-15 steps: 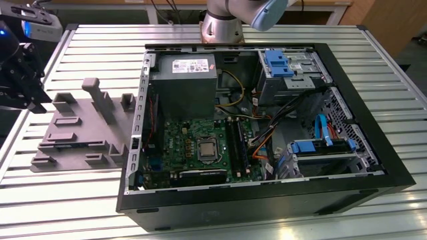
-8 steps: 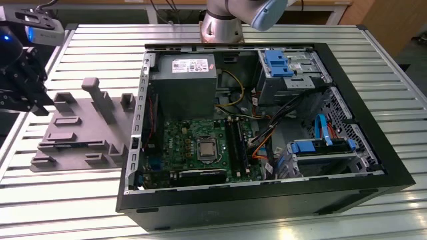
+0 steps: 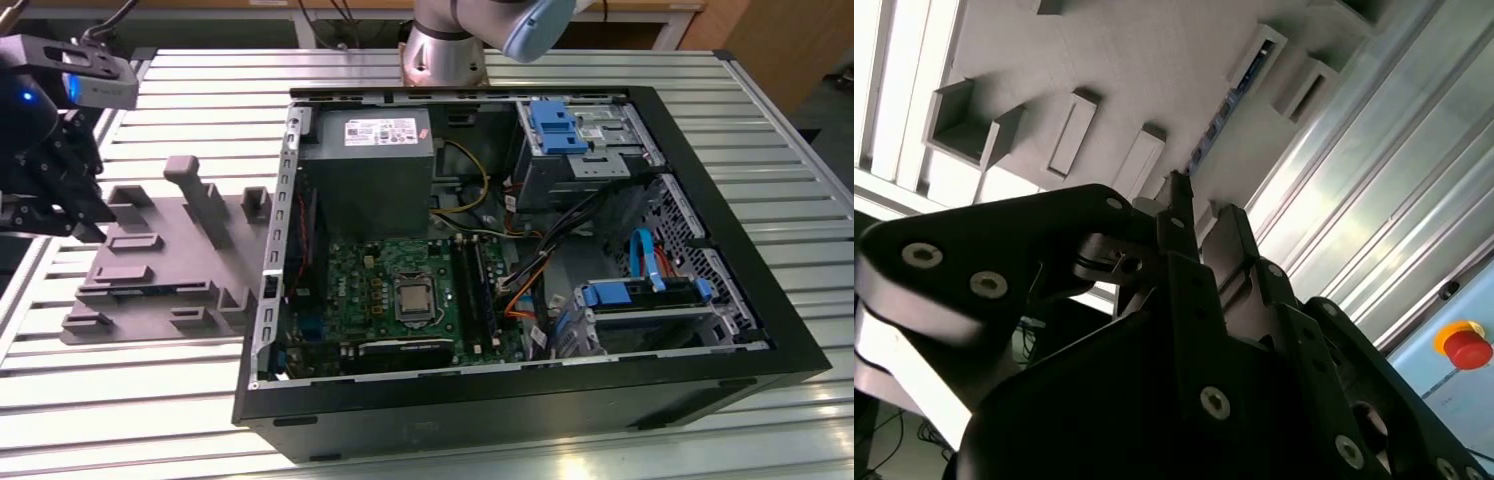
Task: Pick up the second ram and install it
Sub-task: 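Pick up the second ram and move it above second insertion slot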
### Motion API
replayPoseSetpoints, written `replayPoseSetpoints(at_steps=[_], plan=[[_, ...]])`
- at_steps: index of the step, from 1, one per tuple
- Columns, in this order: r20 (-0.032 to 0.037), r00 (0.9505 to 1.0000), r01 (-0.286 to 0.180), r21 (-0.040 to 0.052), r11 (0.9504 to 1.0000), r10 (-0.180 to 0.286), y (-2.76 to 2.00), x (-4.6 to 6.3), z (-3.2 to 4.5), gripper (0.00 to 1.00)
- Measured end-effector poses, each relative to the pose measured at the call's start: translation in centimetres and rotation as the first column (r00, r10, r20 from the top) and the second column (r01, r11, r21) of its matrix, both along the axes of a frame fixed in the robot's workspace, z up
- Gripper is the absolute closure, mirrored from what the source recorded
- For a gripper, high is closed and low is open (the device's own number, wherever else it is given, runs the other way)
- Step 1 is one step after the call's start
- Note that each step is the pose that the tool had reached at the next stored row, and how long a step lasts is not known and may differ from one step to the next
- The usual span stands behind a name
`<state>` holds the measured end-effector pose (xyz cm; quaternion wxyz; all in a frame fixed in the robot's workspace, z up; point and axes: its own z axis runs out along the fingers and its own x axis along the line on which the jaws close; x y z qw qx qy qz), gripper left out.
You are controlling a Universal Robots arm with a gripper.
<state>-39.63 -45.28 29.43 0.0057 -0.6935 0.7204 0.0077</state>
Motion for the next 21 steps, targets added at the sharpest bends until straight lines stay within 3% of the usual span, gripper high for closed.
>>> replayPoseSetpoints(at_steps=[4, 10, 16, 17, 21], plan=[[0.0, 1.0, 0.0, 0.0, 1.0, 0.0, -0.04, 0.0, -0.65, 0.68], [-0.0001, 1.0, 0.0, -0.0001, 1.0, 0.0, -0.04, 0.0, -0.68, 0.68], [-0.0001, 1.0, 0.0, -0.0001, 1.0, 0.0, -0.29, 0.0, -1.29, 0.68], [-0.0001, 1.0, 0.0, -0.0001, 1.0, 0.0, -0.73, 0.0, -2.29, 0.68], [0.0, 1.0, 0.0, -0.0001, 1.0, 0.0, -0.91, 0.0, -3.02, 0.68]])
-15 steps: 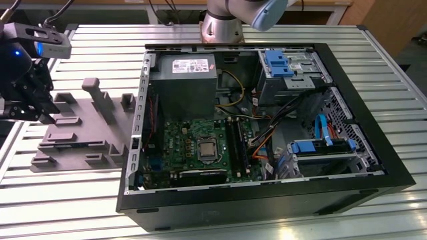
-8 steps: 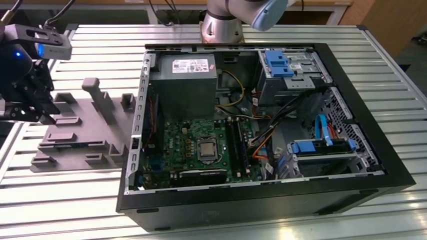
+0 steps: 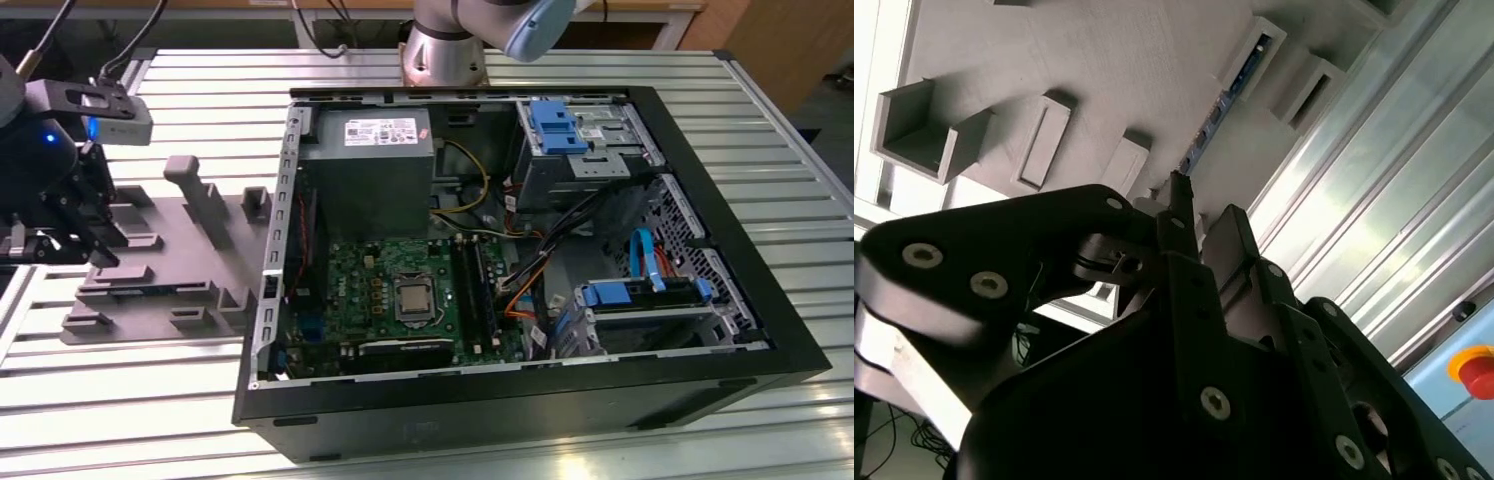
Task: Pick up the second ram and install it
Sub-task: 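Pick up the second ram and move it above second insertion slot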
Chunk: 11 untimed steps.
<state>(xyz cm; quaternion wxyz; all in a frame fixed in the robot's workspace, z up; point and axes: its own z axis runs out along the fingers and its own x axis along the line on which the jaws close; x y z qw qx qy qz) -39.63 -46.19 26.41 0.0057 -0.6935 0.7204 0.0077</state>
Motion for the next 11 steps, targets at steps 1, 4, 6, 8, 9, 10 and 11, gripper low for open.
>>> replayPoseSetpoints(at_steps=[1, 4, 6, 8, 9, 10, 11], plan=[[0.0, 1.0, 0.0, 0.0, 1.0, 0.0, -0.03, 0.0, -0.18, 0.68], [0.0, 1.0, 0.0, 0.0, 1.0, 0.0, -0.09, 0.0, -0.73, 0.68], [0.0, 1.0, 0.0, 0.0, 1.0, 0.0, -0.09, 0.0, -1.08, 0.68], [-0.0001, 1.0, 0.0, -0.0001, 1.0, 0.0, -0.1, 0.0, -1.16, 0.68], [-0.0001, 1.0, 0.0, -0.0001, 1.0, 0.0, -0.1, 0.0, -1.16, 0.68], [-0.0001, 1.0, 0.0, -0.0001, 1.0, 0.0, -0.1, 0.0, -1.16, 0.68], [-0.0001, 1.0, 0.0, -0.0001, 1.0, 0.0, -0.1, 0.0, -1.16, 0.68]])
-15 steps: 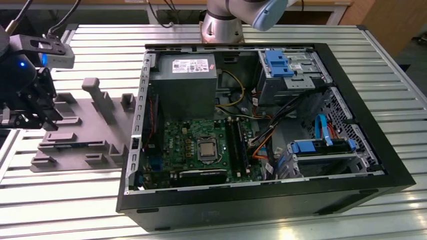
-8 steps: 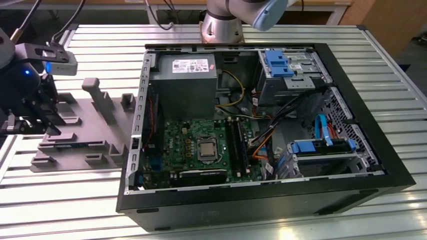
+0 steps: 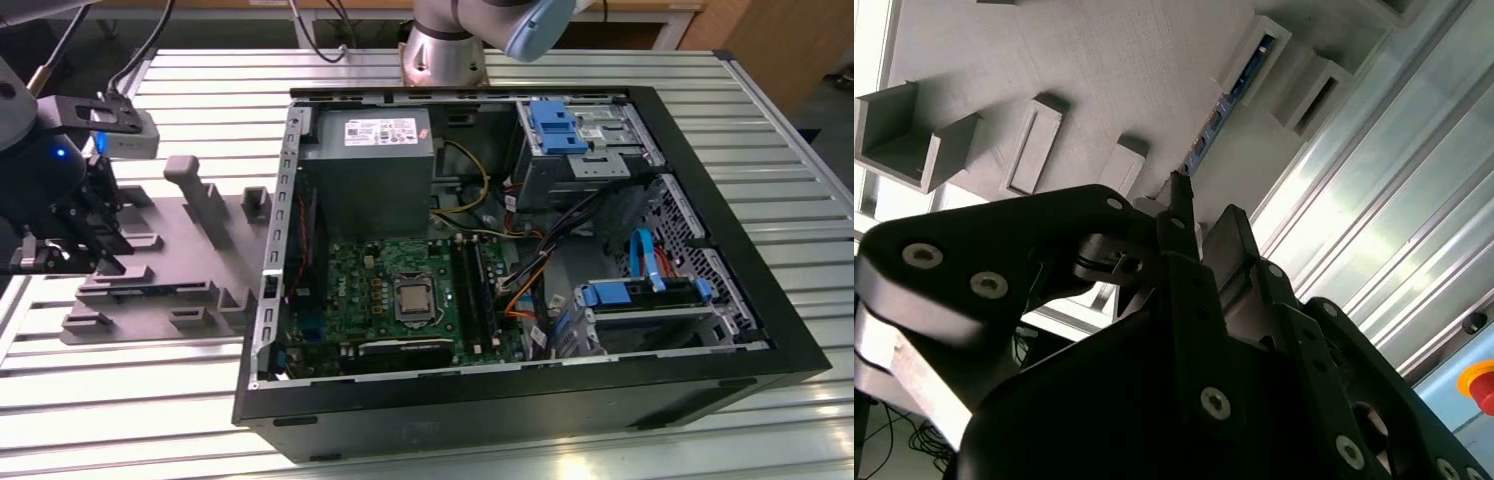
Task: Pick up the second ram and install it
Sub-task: 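Pick up the second ram and move it above second insertion slot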
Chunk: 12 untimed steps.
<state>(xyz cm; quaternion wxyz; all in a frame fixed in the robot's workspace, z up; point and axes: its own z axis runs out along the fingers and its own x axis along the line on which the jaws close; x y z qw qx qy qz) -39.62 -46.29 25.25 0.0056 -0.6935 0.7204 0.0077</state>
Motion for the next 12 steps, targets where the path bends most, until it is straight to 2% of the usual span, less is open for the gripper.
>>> replayPoseSetpoints(at_steps=[4, 12], plan=[[0.0002, 1.0, 0.0, 0.0002, 1.0, 0.0, -0.01, 0.0, -0.28, 0.68], [0.0001, 1.0, 0.0, 0.0001, 1.0, 0.0, -0.07, 0.0, -1.72, 0.68]])
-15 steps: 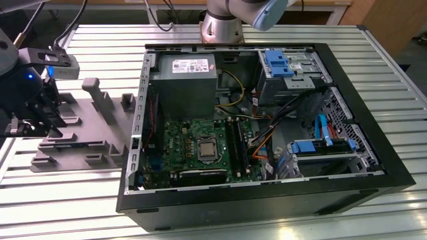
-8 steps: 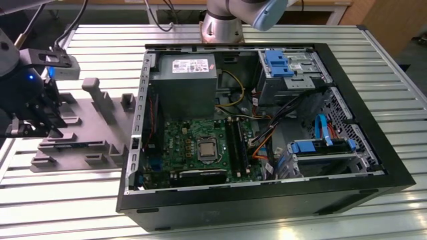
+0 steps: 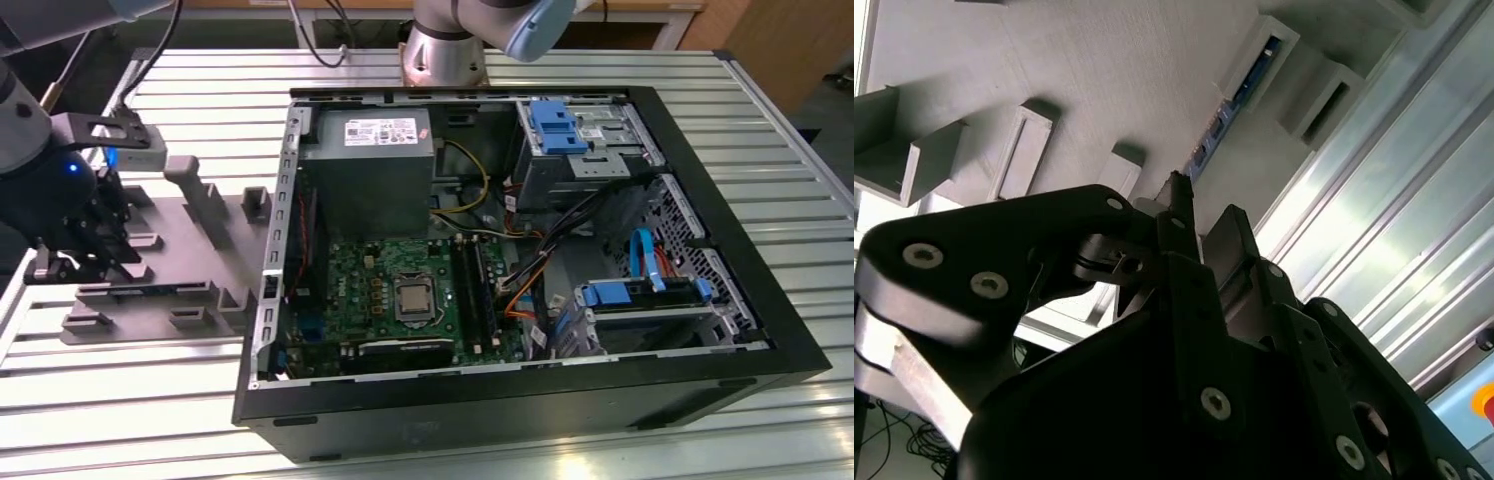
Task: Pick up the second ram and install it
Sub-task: 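Pick up the second ram and move it above second insertion slot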
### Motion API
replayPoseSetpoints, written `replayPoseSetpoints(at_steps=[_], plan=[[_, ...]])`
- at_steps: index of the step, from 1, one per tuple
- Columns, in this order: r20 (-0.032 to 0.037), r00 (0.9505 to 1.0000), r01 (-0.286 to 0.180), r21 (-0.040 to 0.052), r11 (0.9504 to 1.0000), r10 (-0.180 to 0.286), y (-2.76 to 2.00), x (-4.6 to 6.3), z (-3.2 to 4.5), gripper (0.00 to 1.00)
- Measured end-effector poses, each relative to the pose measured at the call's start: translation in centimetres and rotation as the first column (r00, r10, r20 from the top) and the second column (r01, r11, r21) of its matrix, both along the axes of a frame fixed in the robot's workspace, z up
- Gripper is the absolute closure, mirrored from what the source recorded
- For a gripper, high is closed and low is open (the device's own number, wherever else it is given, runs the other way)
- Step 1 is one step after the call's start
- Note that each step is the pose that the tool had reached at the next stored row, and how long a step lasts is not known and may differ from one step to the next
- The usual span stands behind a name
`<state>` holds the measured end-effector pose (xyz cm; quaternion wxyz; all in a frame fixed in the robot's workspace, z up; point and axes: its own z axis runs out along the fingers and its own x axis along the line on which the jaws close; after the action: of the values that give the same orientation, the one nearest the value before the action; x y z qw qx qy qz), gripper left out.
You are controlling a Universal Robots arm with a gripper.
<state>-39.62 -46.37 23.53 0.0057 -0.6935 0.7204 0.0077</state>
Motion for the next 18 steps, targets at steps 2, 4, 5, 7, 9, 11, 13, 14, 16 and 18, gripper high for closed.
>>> replayPoseSetpoints(at_steps=[2, 4, 5, 7, 9, 11, 13, 14, 16, 18], plan=[[0.0, 1.0, 0.0, 0.0, 1.0, 0.0, 0.0, 0.0, -0.32, 0.68], [-0.0002, 1.0, 0.0, -0.0002, 1.0, 0.0, 0.0, 0.0, -0.4, 0.68], [-0.0003, 1.0, 0.0, -0.0003, 1.0, 0.0, 0.0, 0.0, -0.4, 0.68], [-0.0001, 1.0, 0.0, -0.0001, 1.0, 0.0, 0.0, 0.0, -0.42, 0.68], [0.0, 1.0, 0.0, -0.0001, 1.0, 0.0, 0.0, 0.0, -0.43, 0.68], [0.0, 1.0, 0.0, -0.0001, 1.0, 0.0, 0.0, 0.0, -0.43, 0.68], [0.0, 1.0, 0.0, -0.0001, 1.0, 0.0, 0.0, 0.0, -0.43, 0.68], [0.0, 1.0, 0.0, 0.0, 1.0, 0.0, 0.0, 0.0, -0.43, 0.68], [0.0003, 1.0, 0.0, 0.0002, 1.0, 0.0, 0.0, 0.0, -0.5, 0.68], [0.0, 1.0, 0.0, 0.0, 1.0, 0.0, -0.01, 0.0, -0.71, 0.68]])
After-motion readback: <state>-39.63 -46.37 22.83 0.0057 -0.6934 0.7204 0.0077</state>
